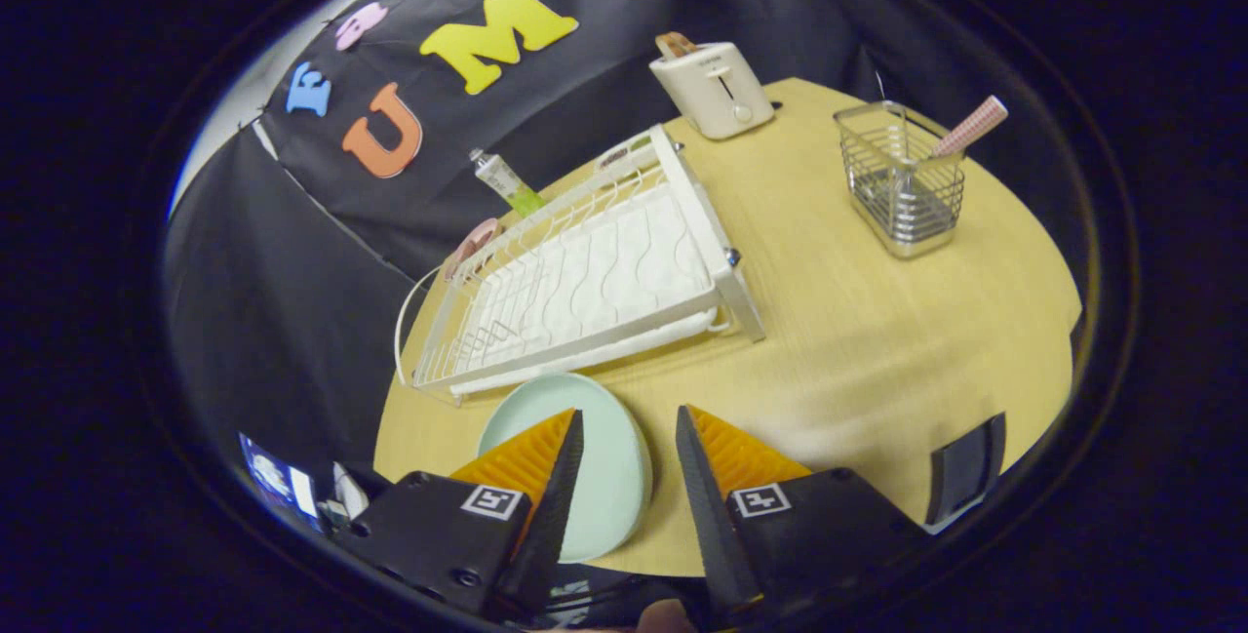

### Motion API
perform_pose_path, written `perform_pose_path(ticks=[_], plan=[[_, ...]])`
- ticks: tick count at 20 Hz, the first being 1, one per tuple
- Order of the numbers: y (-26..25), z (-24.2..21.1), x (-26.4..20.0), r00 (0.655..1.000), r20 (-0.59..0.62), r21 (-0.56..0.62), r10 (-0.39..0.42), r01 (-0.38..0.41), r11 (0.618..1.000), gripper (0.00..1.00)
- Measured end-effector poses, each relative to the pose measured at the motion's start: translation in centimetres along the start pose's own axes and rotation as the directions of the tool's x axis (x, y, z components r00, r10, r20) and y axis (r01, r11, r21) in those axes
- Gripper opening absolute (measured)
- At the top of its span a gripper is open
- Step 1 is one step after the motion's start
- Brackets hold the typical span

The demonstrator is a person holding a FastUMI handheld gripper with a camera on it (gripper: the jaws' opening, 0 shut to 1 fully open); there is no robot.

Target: Take the plate from the dish rack, then take the spoon from the basket and place it into the plate.

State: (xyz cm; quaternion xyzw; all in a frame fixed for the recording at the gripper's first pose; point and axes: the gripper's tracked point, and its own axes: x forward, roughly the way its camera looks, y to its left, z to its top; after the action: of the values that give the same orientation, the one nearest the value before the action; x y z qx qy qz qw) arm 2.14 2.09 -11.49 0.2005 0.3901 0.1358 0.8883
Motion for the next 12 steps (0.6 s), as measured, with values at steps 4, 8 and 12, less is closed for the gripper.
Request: perform_pose_path(ticks=[4, 8, 12], plan=[[-3.0, 1.6, -2.9, 0.977, 0.207, -0.133, -0.045, 0.074, 0.988, 0.74], [-8.1, 3.7, -6.8, 0.891, 0.437, -0.192, -0.121, 0.223, 0.956, 0.80], [-13.0, 5.5, -10.4, 0.784, 0.596, -0.179, -0.172, 0.339, 0.924, 0.89]])
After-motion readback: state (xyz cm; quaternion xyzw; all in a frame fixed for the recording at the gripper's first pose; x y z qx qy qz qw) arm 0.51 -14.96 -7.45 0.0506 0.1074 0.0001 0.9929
